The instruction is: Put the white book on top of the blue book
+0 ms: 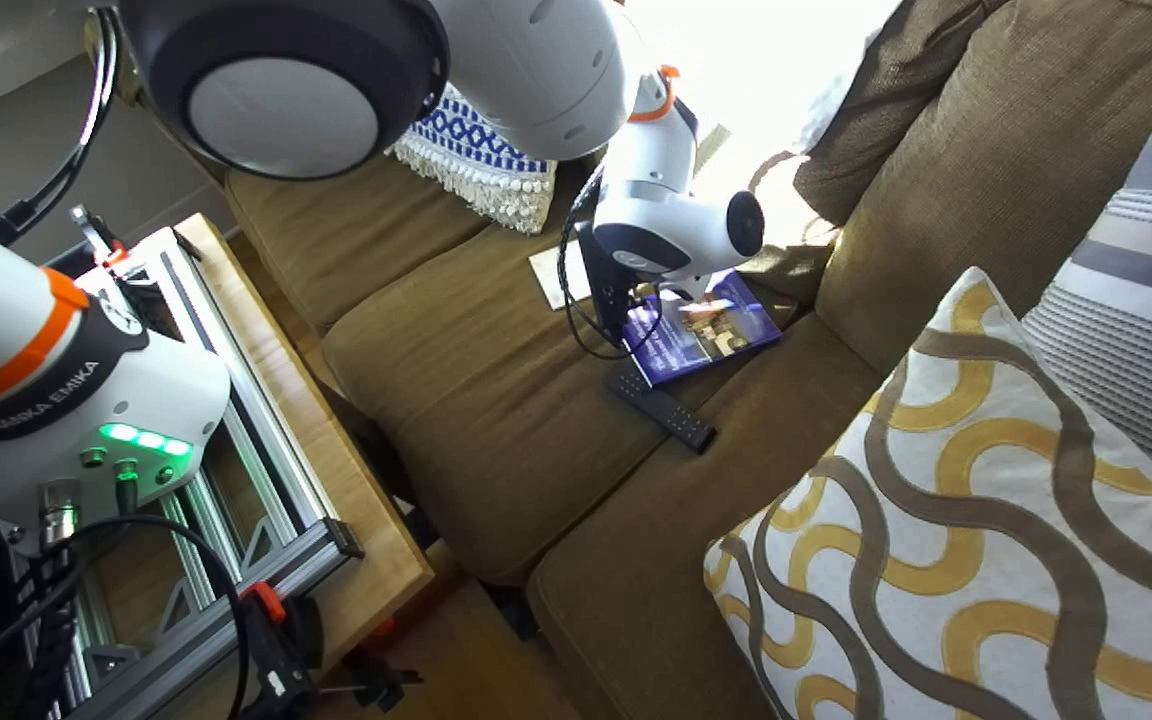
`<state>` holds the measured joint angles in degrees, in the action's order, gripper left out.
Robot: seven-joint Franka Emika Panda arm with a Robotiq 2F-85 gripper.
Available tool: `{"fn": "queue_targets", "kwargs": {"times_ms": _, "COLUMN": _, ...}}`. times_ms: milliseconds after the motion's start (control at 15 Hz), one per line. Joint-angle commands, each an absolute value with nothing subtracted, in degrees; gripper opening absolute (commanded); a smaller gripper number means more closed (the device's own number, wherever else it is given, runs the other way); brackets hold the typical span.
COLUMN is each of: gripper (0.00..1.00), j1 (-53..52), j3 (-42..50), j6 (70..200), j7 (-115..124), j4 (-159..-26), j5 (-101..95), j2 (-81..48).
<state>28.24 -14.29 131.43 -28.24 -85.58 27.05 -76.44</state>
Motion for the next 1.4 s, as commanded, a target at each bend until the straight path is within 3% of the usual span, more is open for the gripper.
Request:
{"fn": "queue_targets", "kwargs": {"times_ms": 0, "gripper": 1.0, "j1": 29.53, "j3": -16.5, "j6": 133.84, "j7": -29.96, "j4": -82.68, "j5": 29.73, "j2": -81.14}}
{"fn": "queue_targets", "kwargs": {"times_ms": 733, "gripper": 1.0, "j1": 28.7, "j3": -18.87, "j6": 142.77, "j7": -31.09, "j4": -79.63, "j5": 28.52, "j2": -86.8}}
{"fn": "queue_targets", "kwargs": {"times_ms": 800, "gripper": 0.94, "j1": 28.97, "j3": -19.36, "j6": 143.26, "j7": -31.46, "j4": -79.44, "j5": 28.55, "j2": -87.24}}
{"fn": "queue_targets", "kwargs": {"times_ms": 867, "gripper": 0.74, "j1": 29.13, "j3": -19.69, "j6": 143.5, "j7": -31.77, "j4": -79.3, "j5": 28.44, "j2": -87.53}}
{"fn": "queue_targets", "kwargs": {"times_ms": 1333, "gripper": 0.21, "j1": 29.67, "j3": -19.53, "j6": 143.49, "j7": -34.4, "j4": -80.68, "j5": 28.95, "j2": -86.31}}
